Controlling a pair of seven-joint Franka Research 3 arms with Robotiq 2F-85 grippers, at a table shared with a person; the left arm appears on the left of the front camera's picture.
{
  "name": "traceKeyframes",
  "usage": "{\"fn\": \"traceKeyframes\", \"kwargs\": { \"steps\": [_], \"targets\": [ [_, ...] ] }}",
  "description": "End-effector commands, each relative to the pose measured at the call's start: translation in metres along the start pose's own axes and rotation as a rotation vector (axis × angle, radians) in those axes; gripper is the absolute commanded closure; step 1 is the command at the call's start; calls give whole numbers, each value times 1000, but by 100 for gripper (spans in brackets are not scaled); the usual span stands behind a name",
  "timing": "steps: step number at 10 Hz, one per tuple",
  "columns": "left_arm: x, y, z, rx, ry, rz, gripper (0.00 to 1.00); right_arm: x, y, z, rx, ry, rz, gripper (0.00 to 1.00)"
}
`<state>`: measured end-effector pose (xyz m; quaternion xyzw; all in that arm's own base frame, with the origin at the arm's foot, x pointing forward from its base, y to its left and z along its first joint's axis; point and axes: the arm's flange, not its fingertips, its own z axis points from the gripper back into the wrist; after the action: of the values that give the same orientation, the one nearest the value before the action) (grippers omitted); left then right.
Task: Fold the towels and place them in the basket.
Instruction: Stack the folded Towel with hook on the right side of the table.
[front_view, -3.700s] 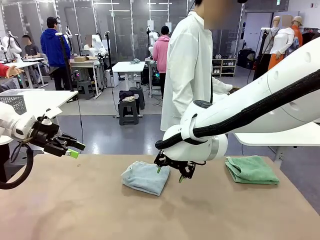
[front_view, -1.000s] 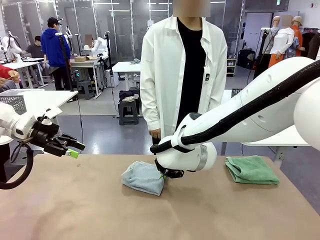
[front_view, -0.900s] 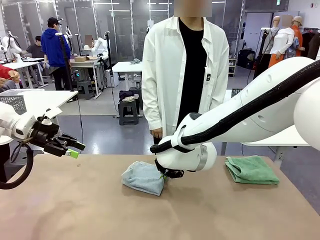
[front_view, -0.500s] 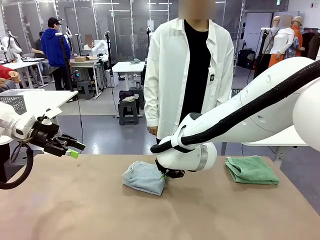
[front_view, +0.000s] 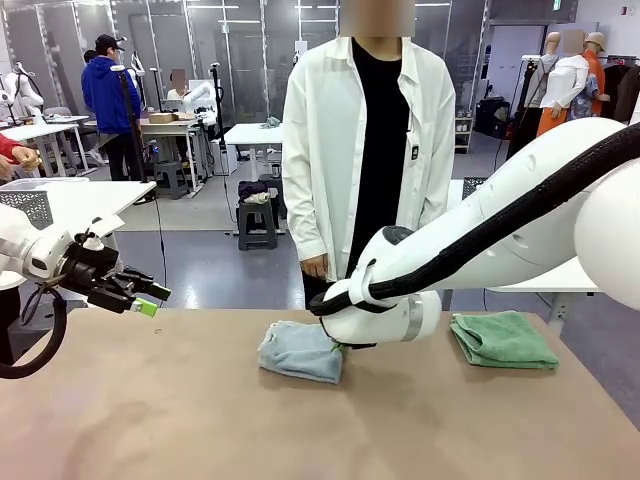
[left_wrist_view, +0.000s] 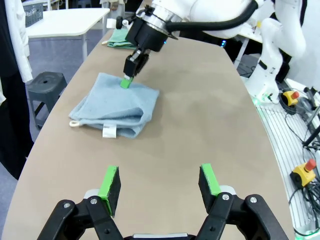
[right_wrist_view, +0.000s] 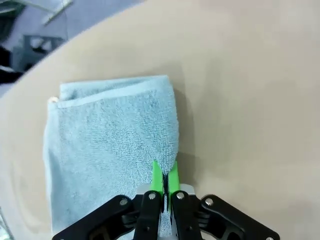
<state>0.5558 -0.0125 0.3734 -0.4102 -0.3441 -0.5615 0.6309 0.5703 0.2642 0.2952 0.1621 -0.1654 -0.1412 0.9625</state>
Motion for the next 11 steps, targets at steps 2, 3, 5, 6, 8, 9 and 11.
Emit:
{"fn": "traceKeyframes", "kwargs": {
  "steps": [2,3,5,6,8,9,11],
  "targets": [
    [1,-2,0,3,2,-1,20,79,-87,72,-59,-19,185,96],
    [1,-2,0,3,2,-1,20,97,-109,101,-85,-19,209,96],
    [1,-2,0,3,2,-1,20,128,-140,157,-42,47,322,96],
    [1,-2,0,3,2,-1,20,140,-148,174,-16,109,312,96],
    [1,-2,0,3,2,-1,20,161,-161,197,8,149,346,96],
    [1,-2,0,3,2,-1,20,171,-169,204,6,146,370,96],
    [1,-2,0,3,2,-1,20,182,-179,208,-5,130,358,96]
  ]
}}
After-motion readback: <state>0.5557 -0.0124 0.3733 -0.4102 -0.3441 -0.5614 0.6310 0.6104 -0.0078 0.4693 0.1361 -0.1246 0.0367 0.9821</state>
